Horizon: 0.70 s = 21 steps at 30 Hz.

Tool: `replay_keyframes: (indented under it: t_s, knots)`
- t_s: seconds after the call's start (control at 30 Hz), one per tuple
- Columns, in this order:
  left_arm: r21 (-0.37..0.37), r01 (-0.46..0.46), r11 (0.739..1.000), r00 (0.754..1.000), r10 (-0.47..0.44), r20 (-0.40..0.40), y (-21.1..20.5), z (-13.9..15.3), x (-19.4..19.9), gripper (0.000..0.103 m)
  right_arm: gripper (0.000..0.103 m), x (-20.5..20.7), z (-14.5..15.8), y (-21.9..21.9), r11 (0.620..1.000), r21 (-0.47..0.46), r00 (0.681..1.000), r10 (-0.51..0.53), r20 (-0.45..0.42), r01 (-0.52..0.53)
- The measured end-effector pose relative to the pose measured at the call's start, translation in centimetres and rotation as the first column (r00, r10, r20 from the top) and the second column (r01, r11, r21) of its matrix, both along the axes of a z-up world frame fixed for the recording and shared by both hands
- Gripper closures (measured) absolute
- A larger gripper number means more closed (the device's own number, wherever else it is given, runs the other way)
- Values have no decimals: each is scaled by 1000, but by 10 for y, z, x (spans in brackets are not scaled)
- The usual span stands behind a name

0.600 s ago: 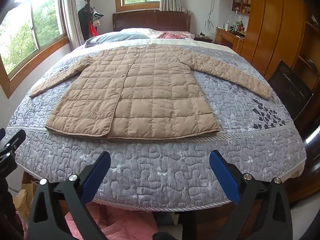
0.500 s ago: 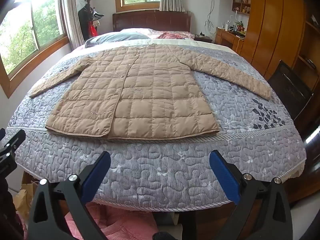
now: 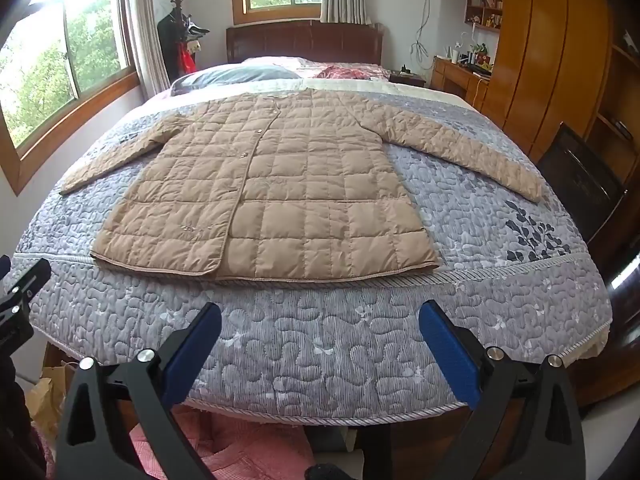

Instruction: Fold large clothes

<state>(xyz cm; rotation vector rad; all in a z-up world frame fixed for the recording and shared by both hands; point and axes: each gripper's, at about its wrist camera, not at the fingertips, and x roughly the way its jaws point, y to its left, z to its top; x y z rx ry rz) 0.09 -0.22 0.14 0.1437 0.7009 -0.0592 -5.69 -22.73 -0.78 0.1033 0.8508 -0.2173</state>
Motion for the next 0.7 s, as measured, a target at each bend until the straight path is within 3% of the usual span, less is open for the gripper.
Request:
replay_keyframes:
  t_s: [0.7]
  knots:
    - [-1, -2, 1000, 1000, 2, -4, 0, 0, 2, 3, 4, 2, -1, 1, 1000, -2, 1000, 4, -2, -4]
